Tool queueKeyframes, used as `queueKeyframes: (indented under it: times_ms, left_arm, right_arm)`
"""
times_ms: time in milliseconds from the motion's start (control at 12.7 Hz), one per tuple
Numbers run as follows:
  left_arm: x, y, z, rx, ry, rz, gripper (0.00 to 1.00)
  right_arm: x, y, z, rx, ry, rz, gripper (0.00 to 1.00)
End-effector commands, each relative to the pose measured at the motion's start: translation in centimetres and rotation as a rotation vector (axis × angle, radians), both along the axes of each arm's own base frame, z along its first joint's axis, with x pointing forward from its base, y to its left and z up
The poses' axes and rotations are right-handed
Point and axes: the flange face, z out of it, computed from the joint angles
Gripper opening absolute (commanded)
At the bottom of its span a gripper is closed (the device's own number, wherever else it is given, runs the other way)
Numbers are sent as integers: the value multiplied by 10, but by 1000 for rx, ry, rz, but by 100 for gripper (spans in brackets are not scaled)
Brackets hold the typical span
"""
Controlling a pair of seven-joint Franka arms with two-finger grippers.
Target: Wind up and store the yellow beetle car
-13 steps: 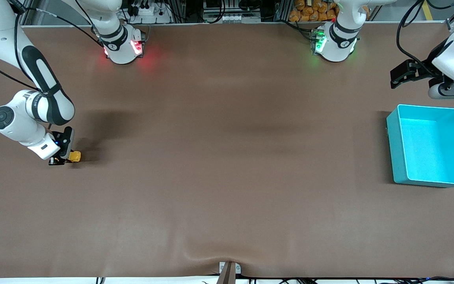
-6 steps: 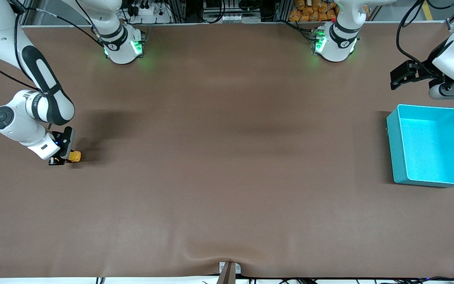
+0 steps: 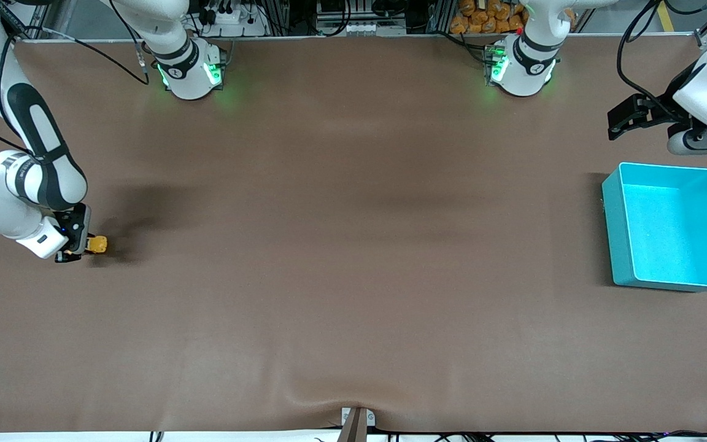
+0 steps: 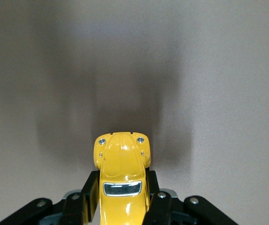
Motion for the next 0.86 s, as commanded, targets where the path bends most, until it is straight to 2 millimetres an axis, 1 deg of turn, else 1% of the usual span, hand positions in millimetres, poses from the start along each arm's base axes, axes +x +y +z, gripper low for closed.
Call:
queueKeyframes:
  times_ms: [0,314,786]
  left_arm:
    - [-1,-1,2,-7,-9,6,100]
    - [-1,-1,2,-7,-8,6,100]
    - [-1,-1,1,-6,-6,6,100]
  right_arm:
    - [-3,-9,-38,21,29,10,35]
    - [-6,-18,-38,21,28,14,35]
    - [-11,-38,-36,17,15,0,35]
